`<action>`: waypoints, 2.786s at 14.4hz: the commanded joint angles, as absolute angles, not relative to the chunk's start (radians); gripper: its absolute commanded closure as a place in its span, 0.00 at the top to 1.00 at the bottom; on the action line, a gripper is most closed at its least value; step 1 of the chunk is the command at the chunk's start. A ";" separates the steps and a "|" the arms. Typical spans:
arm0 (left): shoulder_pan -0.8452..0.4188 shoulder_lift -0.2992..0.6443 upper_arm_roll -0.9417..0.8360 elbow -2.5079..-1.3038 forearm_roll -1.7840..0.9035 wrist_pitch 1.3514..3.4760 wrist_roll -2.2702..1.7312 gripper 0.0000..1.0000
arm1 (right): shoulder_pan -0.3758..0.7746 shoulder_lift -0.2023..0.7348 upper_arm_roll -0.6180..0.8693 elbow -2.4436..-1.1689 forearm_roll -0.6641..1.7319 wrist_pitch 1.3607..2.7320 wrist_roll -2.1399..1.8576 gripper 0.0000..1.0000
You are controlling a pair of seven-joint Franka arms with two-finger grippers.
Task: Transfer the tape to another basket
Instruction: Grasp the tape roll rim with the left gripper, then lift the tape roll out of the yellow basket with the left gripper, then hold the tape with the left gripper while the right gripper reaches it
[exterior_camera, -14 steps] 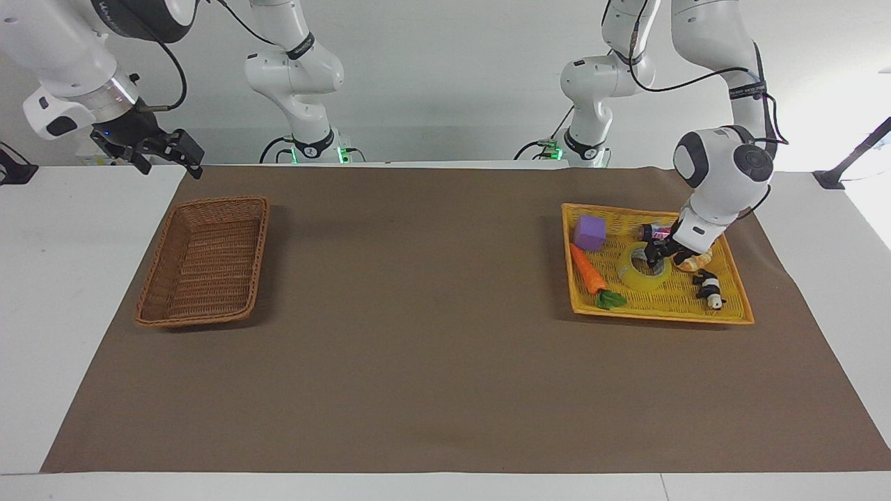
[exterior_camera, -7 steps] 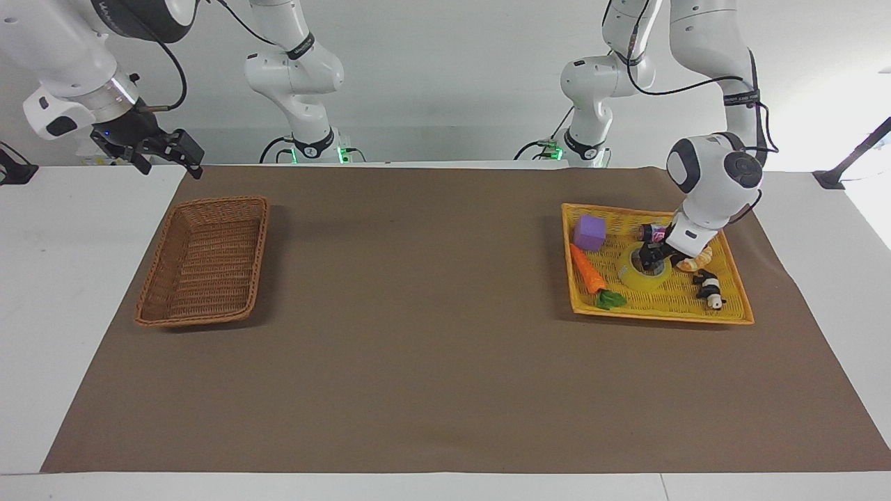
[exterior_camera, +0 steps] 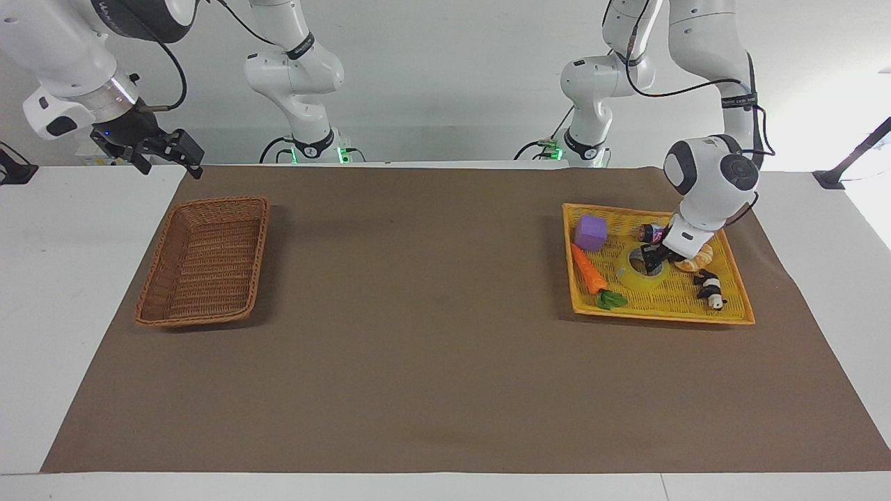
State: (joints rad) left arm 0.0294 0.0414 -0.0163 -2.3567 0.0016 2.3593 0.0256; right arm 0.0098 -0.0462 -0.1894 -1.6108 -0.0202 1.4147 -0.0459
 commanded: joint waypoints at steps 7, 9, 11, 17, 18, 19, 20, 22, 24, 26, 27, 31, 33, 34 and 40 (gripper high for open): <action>-0.018 0.106 -0.009 -1.952 -0.201 1.966 0.009 0.00 | 0.008 -0.071 -0.187 -1.638 -0.018 1.427 -0.063 1.00; -0.096 0.104 -0.011 -1.916 -0.304 1.922 -0.062 0.00 | 0.008 -0.071 -0.187 -1.638 -0.018 1.427 -0.063 1.00; -0.182 0.086 -0.015 -1.908 -0.314 1.914 -0.153 0.00 | 0.008 -0.071 -0.187 -1.638 -0.020 1.427 -0.063 1.00; -0.406 0.071 -0.021 -1.683 -0.369 1.844 -0.436 0.01 | -0.014 -0.069 -0.192 -1.637 -0.020 1.439 -0.066 1.00; -0.417 0.064 -0.020 -1.695 -0.371 1.851 -0.430 0.01 | -0.027 -0.068 -0.192 -1.634 -0.015 1.440 -0.072 1.00; -0.423 0.057 -0.020 -1.715 -0.371 1.858 -0.425 0.01 | -0.026 -0.067 -0.186 -1.634 -0.014 1.437 -0.124 1.00; -0.423 0.054 -0.020 -1.723 -0.371 1.861 -0.423 0.01 | -0.037 -0.069 -0.186 -1.634 0.035 1.437 -0.223 1.00; -0.411 0.049 -0.018 -1.733 -0.371 1.861 -0.410 0.01 | -0.082 -0.067 -0.198 -1.640 0.282 1.440 -0.293 1.00; -0.397 0.045 -0.018 -1.741 -0.371 1.855 -0.390 0.01 | -0.087 -0.067 -0.190 -1.649 0.435 1.460 -0.285 1.00; -0.403 0.044 -0.018 -1.740 -0.373 1.865 -0.391 0.01 | -0.069 -0.069 -0.167 -1.705 0.590 1.535 -0.287 1.00; -0.406 0.046 -0.018 -1.740 -0.373 1.882 -0.394 0.00 | -0.049 -0.071 -0.167 -1.751 0.691 1.567 -0.287 1.00; -0.403 0.044 -0.018 -1.741 -0.373 1.871 -0.391 0.00 | 0.098 -0.058 -0.166 -1.935 1.036 1.736 -0.279 1.00; -0.406 0.044 -0.018 -1.741 -0.373 1.882 -0.394 0.00 | 0.236 -0.023 -0.166 -1.968 1.171 1.914 -0.269 1.00; -0.407 0.046 -0.018 -1.741 -0.373 1.882 -0.394 0.00 | 0.314 0.010 -0.166 -1.965 1.246 1.984 -0.268 1.00; -0.416 0.044 -0.018 -1.743 -0.373 1.876 -0.399 0.00 | 0.610 0.103 -0.164 -1.910 1.485 2.305 -0.130 1.00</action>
State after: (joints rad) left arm -0.4121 0.0657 -0.0239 -1.7266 -0.3509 1.8715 -0.4100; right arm 0.5602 0.0845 -0.1565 -1.9491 1.4590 2.2519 -0.1852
